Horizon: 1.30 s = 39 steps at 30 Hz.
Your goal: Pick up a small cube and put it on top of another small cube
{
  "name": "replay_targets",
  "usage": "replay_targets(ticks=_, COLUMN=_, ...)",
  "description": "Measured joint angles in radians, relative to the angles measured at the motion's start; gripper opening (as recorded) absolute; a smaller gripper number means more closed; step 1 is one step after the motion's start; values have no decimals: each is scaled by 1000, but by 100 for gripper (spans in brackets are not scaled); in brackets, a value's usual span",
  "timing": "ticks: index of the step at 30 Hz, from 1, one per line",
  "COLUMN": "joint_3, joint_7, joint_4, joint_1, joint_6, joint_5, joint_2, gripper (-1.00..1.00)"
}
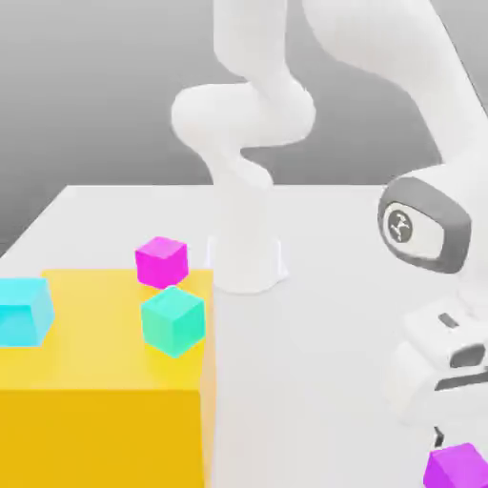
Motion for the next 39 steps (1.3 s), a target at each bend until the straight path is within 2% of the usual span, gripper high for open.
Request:
replay_targets(ticks=2, joint_3=-29, joint_7=21, joint_4=16, joint_1=25, joint_6=53, joint_5=-28, joint_2=73, gripper=0)
replay_targets(ticks=3, joint_3=-38, joint_7=27, joint_4=21, joint_1=32, joint_6=70, joint_5=-36, joint_2=95, gripper=-100)
replay_targets(ticks=10, joint_3=-38, joint_7=25, joint_4=20, joint_1=32, joint_6=70, joint_5=-34, joint_2=94, gripper=-100)
replay_targets(ticks=15, joint_3=6, joint_7=-12, joint_4=-27, joint_1=10, joint_6=-21, joint_5=5, joint_2=-63, gripper=-100)
replay_targets(ticks=32, joint_3=-157, joint_7=161, joint_4=-271, joint_1=-211, joint_6=-339, joint_5=33, joint_2=-654, gripper=-100)
replay_targets(ticks=39, joint_3=-280, joint_7=216, joint_4=-356, joint_1=-317, joint_6=-524, joint_5=146, joint_2=-908, gripper=-100)
